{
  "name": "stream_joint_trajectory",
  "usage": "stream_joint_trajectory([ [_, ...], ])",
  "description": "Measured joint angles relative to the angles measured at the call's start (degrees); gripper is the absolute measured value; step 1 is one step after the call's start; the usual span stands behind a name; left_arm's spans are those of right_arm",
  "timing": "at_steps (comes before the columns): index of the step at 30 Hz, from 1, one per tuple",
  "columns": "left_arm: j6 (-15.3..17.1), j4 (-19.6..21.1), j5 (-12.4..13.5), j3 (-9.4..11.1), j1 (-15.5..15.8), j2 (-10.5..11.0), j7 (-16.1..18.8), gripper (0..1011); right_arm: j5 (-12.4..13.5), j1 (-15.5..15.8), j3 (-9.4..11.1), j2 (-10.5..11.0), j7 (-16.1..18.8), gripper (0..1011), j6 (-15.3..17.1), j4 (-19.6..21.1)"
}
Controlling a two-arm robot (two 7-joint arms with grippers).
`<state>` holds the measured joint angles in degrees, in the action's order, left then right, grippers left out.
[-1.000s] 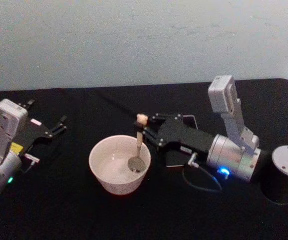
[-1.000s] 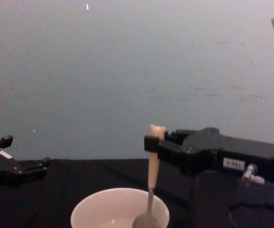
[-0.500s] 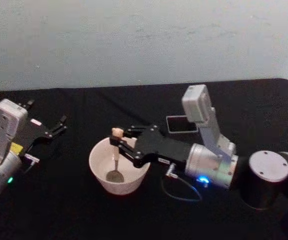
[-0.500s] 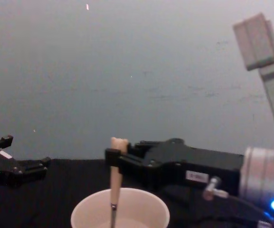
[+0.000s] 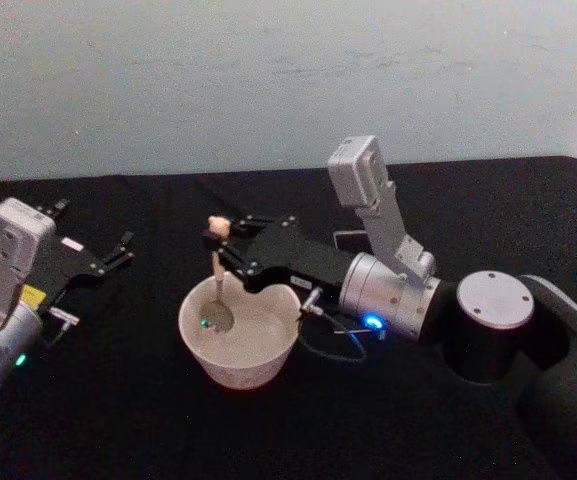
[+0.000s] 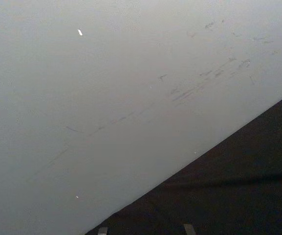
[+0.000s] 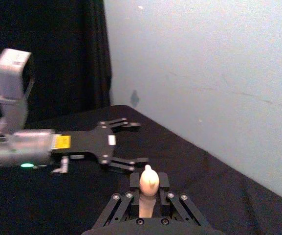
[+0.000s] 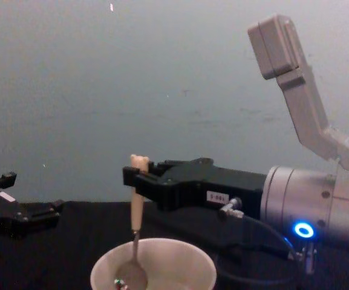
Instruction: Pick up the stirring spoon with one hand, stir inside the cup, then place it back in its original position.
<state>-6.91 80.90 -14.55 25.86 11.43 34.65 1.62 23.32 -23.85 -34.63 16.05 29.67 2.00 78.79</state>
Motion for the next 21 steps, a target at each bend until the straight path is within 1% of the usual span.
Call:
stream_joint_trajectory([
  [4,0.0,0.0,0.0,0.0,0.0,0.0,0.0,1001,-0.6,-0.61,0.9,-0.04,-0.51,215,-0.48,-1.31],
  [8,0.0,0.0,0.0,0.0,0.0,0.0,0.0,1001,-0.88,-0.36,1.61,0.82,-0.49,215,-0.93,-1.2],
  [11,0.0,0.0,0.0,0.0,0.0,0.0,0.0,1001,-0.9,0.36,2.35,1.94,-0.12,215,-1.15,-0.23],
  [12,0.0,0.0,0.0,0.0,0.0,0.0,0.0,1001,-0.66,0.87,2.8,2.66,0.28,215,-1.19,0.59],
  [15,0.0,0.0,0.0,0.0,0.0,0.0,0.0,1002,-0.07,1.81,3.36,3.94,1.17,215,-1.27,1.99],
  [16,0.0,0.0,0.0,0.0,0.0,0.0,0.0,1001,0.39,2.5,3.63,4.84,1.87,215,-1.32,3.01],
  [18,0.0,0.0,0.0,0.0,0.0,0.0,0.0,1001,1.07,3.64,3.88,6.25,2.84,215,-1.33,4.6],
  [21,0.0,0.0,0.0,0.0,0.0,0.0,0.0,1001,1.9,4.87,3.91,7.68,4.06,215,-1.33,6.28],
])
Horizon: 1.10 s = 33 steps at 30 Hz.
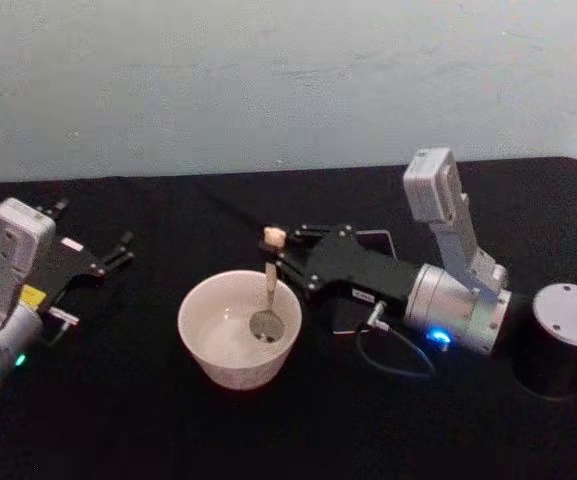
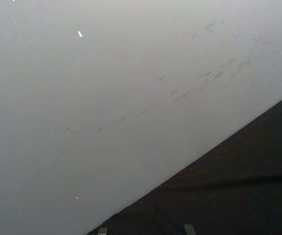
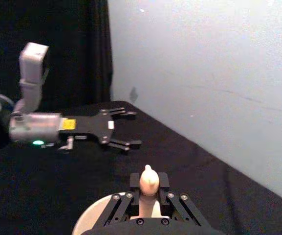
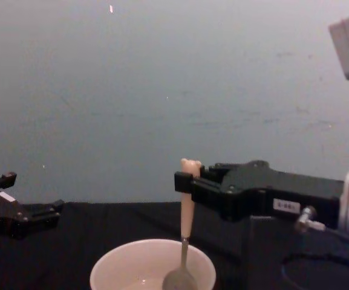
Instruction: Pick up the stirring spoon with one hand, stir inside the cup, then place it back in its original position.
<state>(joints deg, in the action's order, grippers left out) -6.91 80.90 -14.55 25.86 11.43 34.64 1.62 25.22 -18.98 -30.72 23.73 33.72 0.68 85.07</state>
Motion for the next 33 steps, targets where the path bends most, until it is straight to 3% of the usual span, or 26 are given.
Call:
stream_joint_trajectory([
  [7,0.0,0.0,0.0,0.0,0.0,0.0,0.0,1001,1.04,1.29,-1.19,1.41,1.46,215,0.16,1.96],
  [12,0.0,0.0,0.0,0.0,0.0,0.0,0.0,1001,1.06,0.91,-2.36,0.77,1.5,215,0.33,1.85],
  [23,0.0,0.0,0.0,0.0,0.0,0.0,0.0,1001,-1.32,-2.16,-4.64,-4.1,-1.89,215,1.0,-2.3],
  [33,0.0,0.0,0.0,0.0,0.0,0.0,0.0,1001,-3.02,-5.27,-3.46,-7.7,-4.86,215,0.72,-7.6],
])
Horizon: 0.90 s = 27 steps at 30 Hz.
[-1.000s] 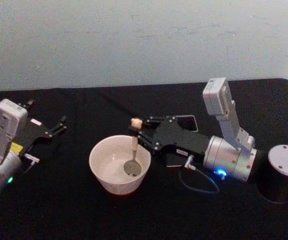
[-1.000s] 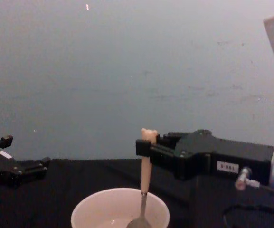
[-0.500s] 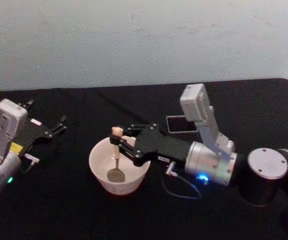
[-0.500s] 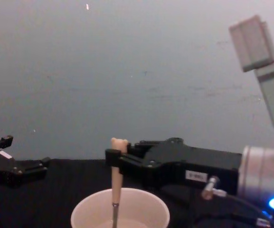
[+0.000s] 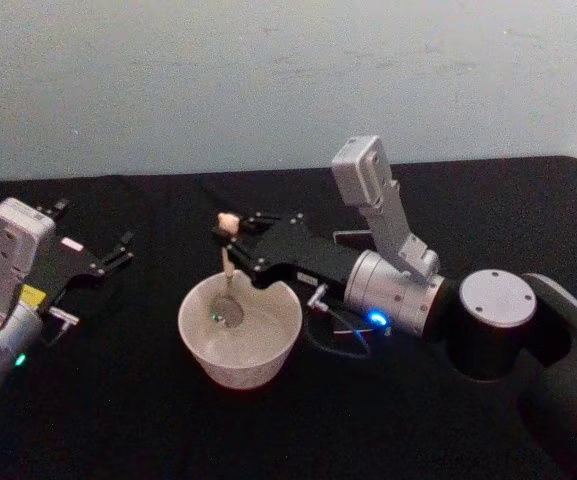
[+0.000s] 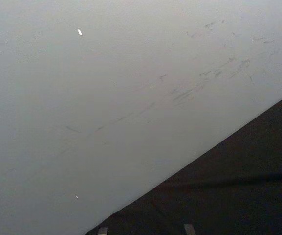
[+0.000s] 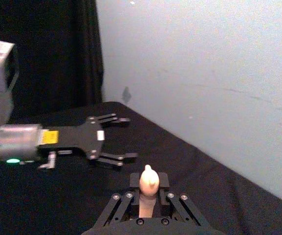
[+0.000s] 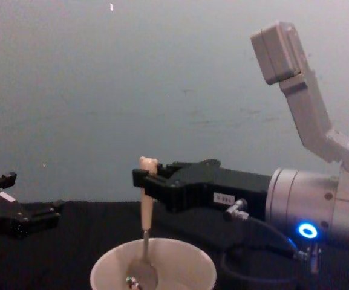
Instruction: Pick up the stirring spoon with one hand, stir inside the cup, then place it back in its original position.
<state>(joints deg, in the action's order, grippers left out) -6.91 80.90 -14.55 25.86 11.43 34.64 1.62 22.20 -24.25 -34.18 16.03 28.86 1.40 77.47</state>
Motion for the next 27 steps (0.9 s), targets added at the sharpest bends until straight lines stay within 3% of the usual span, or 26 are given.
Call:
stream_joint_trajectory([
  [6,0.0,0.0,0.0,0.0,0.0,0.0,0.0,1001,-0.38,-0.37,1.26,0.24,-0.14,215,-0.36,-0.76],
  [15,0.0,0.0,0.0,0.0,0.0,0.0,0.0,1001,0.72,2.31,3.39,4.08,1.94,215,-0.31,3.01],
  [27,0.0,0.0,0.0,0.0,0.0,0.0,0.0,1001,2.94,6.3,3.08,8.36,4.88,215,0.59,8.78],
])
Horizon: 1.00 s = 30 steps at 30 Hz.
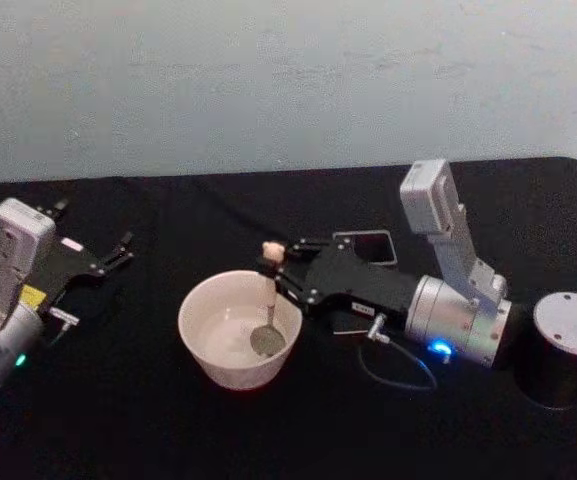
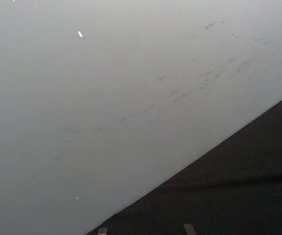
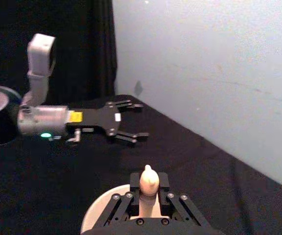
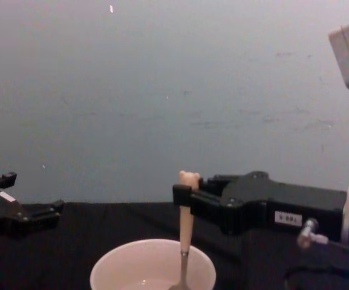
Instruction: Pick up the stirring spoon with one hand, stir inside the cup, then place it back in its original position.
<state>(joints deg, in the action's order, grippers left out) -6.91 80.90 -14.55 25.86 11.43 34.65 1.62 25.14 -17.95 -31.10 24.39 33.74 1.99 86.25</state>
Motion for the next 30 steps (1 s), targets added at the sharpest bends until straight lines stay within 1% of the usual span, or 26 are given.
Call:
stream_joint_trajectory([
  [3,0.0,0.0,0.0,0.0,0.0,0.0,0.0,1001,0.37,0.45,-0.57,0.43,0.39,215,0.19,0.88],
  [8,0.0,0.0,0.0,0.0,0.0,0.0,0.0,1001,0.68,0.56,-1.62,0.29,0.54,215,0.59,1.53],
  [14,0.0,0.0,0.0,0.0,0.0,0.0,0.0,1001,1.11,-0.42,-3.14,-1.09,0.5,215,1.64,1.23],
  [17,0.0,0.0,0.0,0.0,0.0,0.0,0.0,1001,1.22,-0.91,-3.55,-1.64,0.31,215,1.98,0.82],
  [21,0.0,0.0,0.0,0.0,0.0,0.0,0.0,1001,1.17,-2.09,-4.11,-2.99,-0.41,215,2.26,-0.54],
  [23,0.0,0.0,0.0,0.0,0.0,0.0,0.0,1001,1.09,-2.97,-4.29,-3.99,-1.02,215,2.41,-1.94],
  [27,0.0,0.0,0.0,0.0,0.0,0.0,0.0,1001,0.65,-4.4,-4.29,-5.6,-2.45,215,2.62,-4.32],
  [30,0.0,0.0,0.0,0.0,0.0,0.0,0.0,1001,0.23,-5.75,-3.77,-6.9,-3.78,215,2.71,-6.73],
])
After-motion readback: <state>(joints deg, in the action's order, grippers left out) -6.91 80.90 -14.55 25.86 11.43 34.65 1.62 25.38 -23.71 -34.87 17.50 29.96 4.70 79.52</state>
